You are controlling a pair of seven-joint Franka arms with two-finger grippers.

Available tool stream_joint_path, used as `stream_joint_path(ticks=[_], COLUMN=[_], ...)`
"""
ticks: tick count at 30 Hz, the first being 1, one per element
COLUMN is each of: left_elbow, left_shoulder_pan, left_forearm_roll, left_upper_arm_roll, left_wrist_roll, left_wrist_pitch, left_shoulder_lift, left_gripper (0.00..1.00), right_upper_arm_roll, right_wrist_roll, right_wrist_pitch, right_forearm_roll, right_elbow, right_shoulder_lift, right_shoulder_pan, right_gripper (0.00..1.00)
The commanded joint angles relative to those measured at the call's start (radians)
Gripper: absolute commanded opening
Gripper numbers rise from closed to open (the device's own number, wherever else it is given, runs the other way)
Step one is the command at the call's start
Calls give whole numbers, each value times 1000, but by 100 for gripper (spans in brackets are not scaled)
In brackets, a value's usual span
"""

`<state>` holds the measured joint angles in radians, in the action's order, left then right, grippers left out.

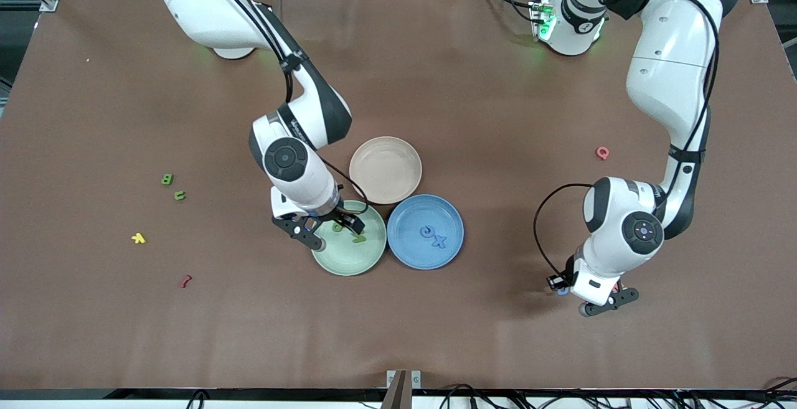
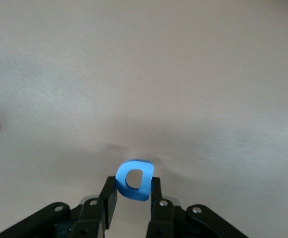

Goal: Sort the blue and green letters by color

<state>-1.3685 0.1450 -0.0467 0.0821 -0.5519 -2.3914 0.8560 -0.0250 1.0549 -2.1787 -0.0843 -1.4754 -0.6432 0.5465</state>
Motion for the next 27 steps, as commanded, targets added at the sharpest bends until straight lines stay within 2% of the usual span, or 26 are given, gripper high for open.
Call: stream_joint_path(ticks=[1, 11, 17, 21, 27], left_elbow=[-21, -20, -18, -20, -18], left_shoulder_pan=[86, 246, 327, 386, 412], left_forearm_roll=[-15, -19, -19, -19, -18], left_upper_arm_roll=[-8, -13, -13, -18, -18], left_wrist_roll=[-166, -405, -483, -523, -537], left_wrist_pitch=[26, 51, 51, 51, 54], left_shoulder_lift=[-25, -35, -32, -31, -31], left_gripper=[0, 0, 0, 0, 0], right_upper_arm_roll=[-12, -84, -127, -131, -131], right_wrist_roll=[-38, -220, -366, -447, -530], right_wrist_pitch=[100, 244, 267, 266, 254], right_forearm_roll=[0, 29, 31, 31, 61], right_elbow=[-25, -65, -166, -255, -374], right_shoulder_lift=[79, 191, 296, 376, 471], right_shoulder_pan=[-11, -14, -37, -75, -129], right_gripper=[100, 100, 100, 100, 100])
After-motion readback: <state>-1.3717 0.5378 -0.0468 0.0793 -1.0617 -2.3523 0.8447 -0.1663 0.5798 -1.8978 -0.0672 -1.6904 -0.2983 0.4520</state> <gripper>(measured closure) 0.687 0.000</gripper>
